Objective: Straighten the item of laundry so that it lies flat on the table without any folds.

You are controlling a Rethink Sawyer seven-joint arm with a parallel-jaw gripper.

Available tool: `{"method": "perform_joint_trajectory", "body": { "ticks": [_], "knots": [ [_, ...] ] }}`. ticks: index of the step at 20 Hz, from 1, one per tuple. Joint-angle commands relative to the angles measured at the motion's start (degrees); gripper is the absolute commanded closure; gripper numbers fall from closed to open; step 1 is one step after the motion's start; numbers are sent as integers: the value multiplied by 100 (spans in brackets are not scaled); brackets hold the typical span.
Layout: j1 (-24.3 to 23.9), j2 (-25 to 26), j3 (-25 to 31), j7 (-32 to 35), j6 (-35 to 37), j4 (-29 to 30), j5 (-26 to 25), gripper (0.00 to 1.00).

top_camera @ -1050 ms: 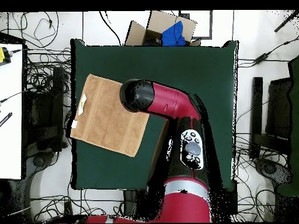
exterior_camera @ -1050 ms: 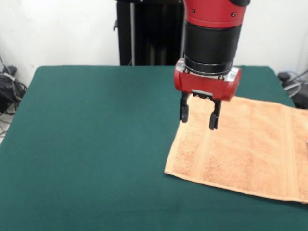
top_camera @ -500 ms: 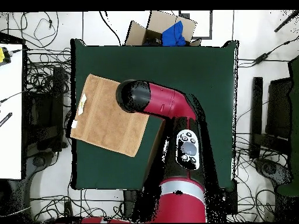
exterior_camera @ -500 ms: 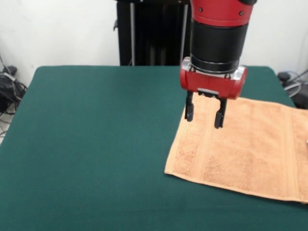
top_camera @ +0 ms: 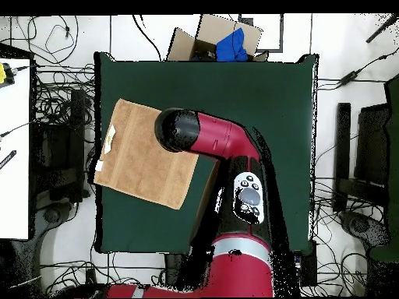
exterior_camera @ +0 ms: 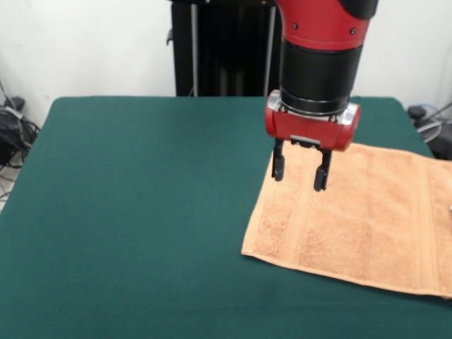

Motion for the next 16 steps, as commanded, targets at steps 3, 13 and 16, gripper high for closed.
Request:
{"method": "perform_joint_trajectory", "body": {
  "ticks": [3, 13, 16],
  "knots": [
    [-17, 264, 204, 536, -78, 824, -289, 0],
    [44, 287, 98, 516, -63, 686, -366, 0],
    [96, 274, 30, 546, -8, 669, -387, 0]
  ]
}}
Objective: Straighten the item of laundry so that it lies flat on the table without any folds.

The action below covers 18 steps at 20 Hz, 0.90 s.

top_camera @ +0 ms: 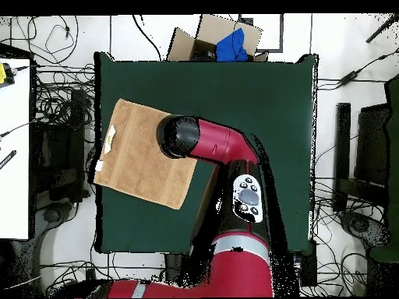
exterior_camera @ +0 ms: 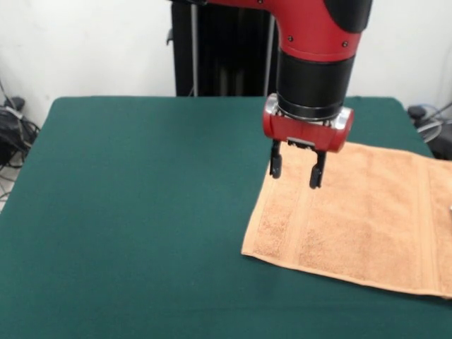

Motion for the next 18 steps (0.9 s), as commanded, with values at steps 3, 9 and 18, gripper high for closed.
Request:
{"method": "perform_joint_trajectory", "body": {
  "ticks": [3, 9, 18],
  "knots": [
    [203, 194, -85, 538, 135, 345, -462, 0],
    [215, 160, -104, 584, 151, 343, -494, 0],
    [188, 125, -97, 688, 181, 390, -518, 0]
  ]
}}
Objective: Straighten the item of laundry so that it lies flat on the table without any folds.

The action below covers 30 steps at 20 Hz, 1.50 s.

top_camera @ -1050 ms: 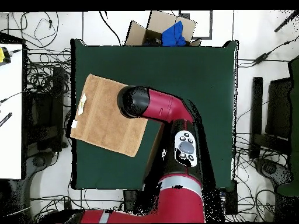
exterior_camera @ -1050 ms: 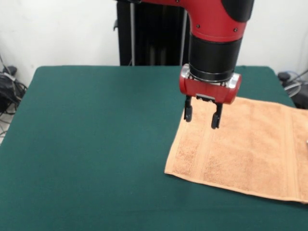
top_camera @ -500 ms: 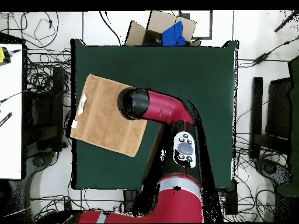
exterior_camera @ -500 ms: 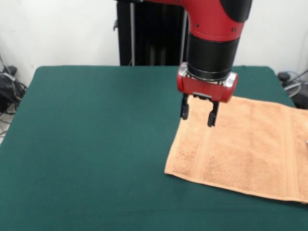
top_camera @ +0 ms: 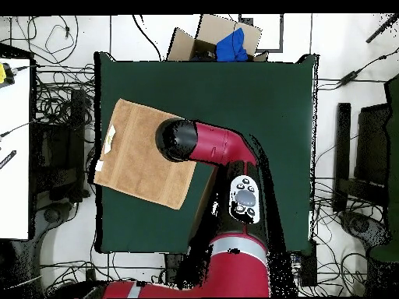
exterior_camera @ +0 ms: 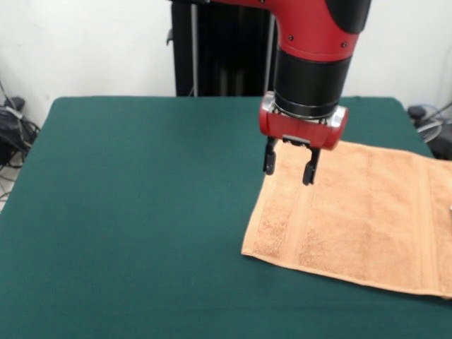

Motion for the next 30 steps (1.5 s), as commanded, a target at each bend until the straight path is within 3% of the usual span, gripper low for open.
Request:
{"method": "perform_joint_trajectory", "body": {
  "ticks": [1, 9, 18, 30],
  "knots": [
    [135, 124, -14, 698, 178, 379, -248, 0],
    [123, 117, 21, 701, 10, 454, -250, 0],
    [448, 6, -325, 1087, -125, 536, -227, 0],
    [317, 54, -292, 930, -148, 545, -128, 0]
  ]
}}
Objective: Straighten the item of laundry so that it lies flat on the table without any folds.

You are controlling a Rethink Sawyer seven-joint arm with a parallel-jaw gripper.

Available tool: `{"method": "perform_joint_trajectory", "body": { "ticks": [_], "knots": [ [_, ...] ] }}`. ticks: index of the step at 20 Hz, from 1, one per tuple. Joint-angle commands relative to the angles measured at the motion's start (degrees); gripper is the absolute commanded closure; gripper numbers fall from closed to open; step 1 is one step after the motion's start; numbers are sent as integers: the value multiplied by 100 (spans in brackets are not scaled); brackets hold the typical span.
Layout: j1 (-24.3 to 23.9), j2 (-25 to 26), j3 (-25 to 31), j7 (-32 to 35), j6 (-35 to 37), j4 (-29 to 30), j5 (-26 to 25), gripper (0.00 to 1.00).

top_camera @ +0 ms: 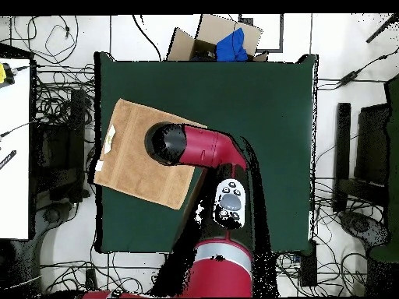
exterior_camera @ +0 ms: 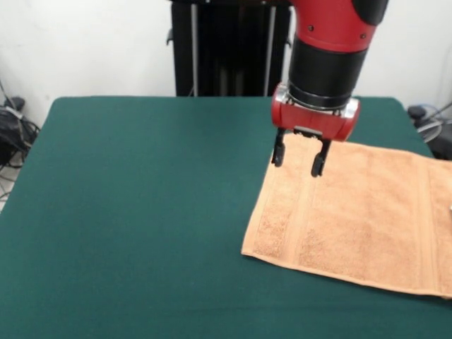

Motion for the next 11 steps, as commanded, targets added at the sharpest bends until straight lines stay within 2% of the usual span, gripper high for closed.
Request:
{"method": "perform_joint_trajectory", "body": {
  "ticks": [1, 11],
  "knots": [
    [-38, 109, -28, 914, -161, 498, -126, 0],
    [-137, 127, 54, 805, -111, 505, -135, 0]
  ]
}}
